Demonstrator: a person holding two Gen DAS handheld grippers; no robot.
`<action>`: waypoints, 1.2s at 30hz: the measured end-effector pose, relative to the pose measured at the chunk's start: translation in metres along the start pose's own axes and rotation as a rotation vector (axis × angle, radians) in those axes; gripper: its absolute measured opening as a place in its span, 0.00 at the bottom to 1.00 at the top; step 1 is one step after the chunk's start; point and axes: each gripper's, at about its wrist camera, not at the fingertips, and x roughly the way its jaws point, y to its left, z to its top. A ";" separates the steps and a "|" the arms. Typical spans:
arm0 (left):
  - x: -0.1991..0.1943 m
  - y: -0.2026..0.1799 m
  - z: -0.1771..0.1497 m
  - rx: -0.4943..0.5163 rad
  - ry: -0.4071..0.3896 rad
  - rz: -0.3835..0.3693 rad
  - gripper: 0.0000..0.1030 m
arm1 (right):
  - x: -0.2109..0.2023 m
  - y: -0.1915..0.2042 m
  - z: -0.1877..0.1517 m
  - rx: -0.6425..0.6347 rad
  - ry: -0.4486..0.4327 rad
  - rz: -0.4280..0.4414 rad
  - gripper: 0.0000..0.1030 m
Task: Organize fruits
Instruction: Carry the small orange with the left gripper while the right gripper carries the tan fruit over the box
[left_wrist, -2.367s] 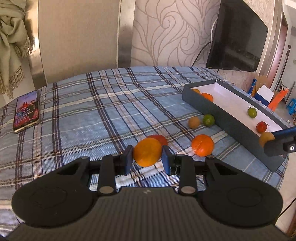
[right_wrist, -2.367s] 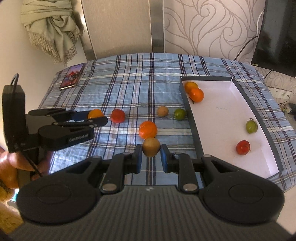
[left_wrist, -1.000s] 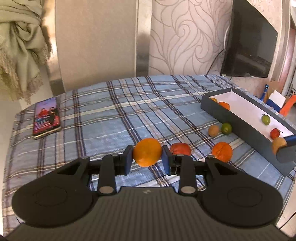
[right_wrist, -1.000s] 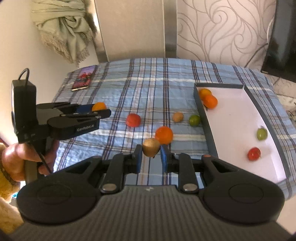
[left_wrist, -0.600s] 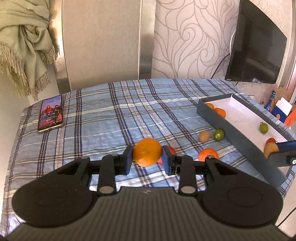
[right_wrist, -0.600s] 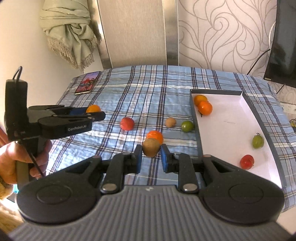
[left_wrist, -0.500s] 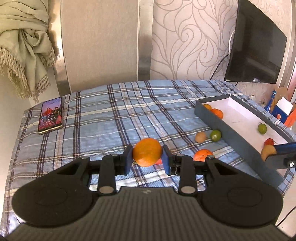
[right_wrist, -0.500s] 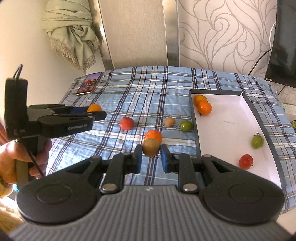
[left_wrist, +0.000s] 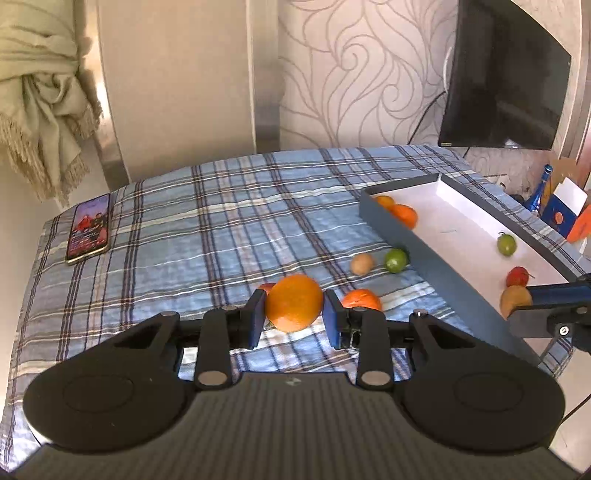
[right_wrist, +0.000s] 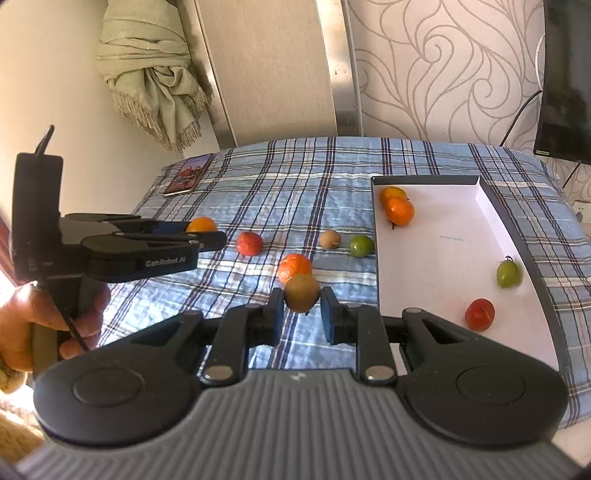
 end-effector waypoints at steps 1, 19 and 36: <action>0.000 -0.004 0.001 0.005 0.000 -0.002 0.37 | -0.002 -0.001 -0.001 0.001 -0.004 0.003 0.23; 0.009 -0.091 0.036 0.118 -0.049 -0.135 0.37 | -0.048 -0.051 -0.013 0.080 -0.088 -0.072 0.23; 0.058 -0.166 0.068 0.156 -0.067 -0.255 0.37 | -0.080 -0.074 -0.031 0.133 -0.097 -0.199 0.23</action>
